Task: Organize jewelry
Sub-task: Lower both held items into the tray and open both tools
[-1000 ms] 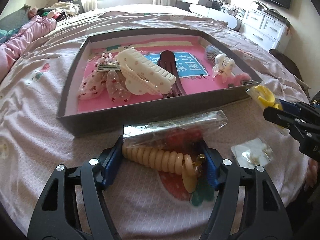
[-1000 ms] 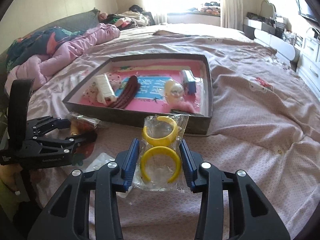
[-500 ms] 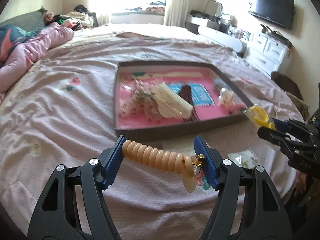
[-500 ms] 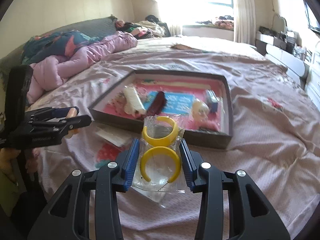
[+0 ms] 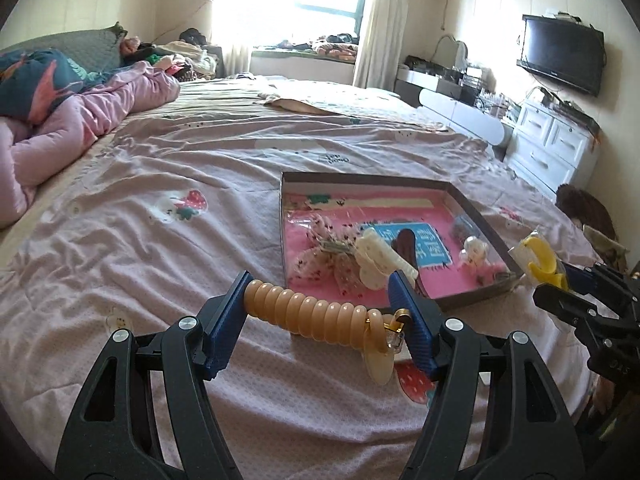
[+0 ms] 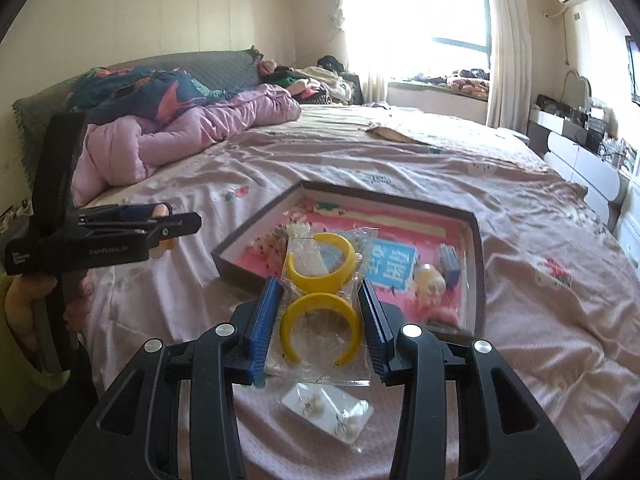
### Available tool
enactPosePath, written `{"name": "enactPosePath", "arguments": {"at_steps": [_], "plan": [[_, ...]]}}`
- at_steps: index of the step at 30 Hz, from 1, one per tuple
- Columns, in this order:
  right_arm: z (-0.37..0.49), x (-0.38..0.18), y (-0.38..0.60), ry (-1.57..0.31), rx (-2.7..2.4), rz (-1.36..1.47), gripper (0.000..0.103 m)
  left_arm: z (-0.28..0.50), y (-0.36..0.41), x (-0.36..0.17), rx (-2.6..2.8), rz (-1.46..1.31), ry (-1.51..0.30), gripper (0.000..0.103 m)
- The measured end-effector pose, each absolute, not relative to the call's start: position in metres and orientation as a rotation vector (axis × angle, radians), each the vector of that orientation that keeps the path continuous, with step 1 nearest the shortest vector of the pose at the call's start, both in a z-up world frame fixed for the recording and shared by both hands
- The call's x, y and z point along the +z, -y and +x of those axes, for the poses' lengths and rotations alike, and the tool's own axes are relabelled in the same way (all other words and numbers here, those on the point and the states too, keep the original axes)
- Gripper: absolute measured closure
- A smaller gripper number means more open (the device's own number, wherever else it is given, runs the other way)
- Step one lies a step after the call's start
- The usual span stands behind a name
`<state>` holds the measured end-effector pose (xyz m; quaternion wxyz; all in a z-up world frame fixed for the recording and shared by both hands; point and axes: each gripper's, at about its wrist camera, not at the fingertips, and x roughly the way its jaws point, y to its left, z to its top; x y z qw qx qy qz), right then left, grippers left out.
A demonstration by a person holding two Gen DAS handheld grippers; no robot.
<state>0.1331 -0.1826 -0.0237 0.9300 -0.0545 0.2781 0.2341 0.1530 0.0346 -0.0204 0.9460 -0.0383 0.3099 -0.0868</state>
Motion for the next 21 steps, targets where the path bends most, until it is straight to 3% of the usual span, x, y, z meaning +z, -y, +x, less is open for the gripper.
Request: {"name": "enactPosePath", "arguments": {"at_steps": [21], "plan": [[0.183,0.015,0.179,-0.470,0.443,-0.099,0.064,0.180,-0.029,-0.009,-0.137,-0.067,-0.563,0.043]]}}
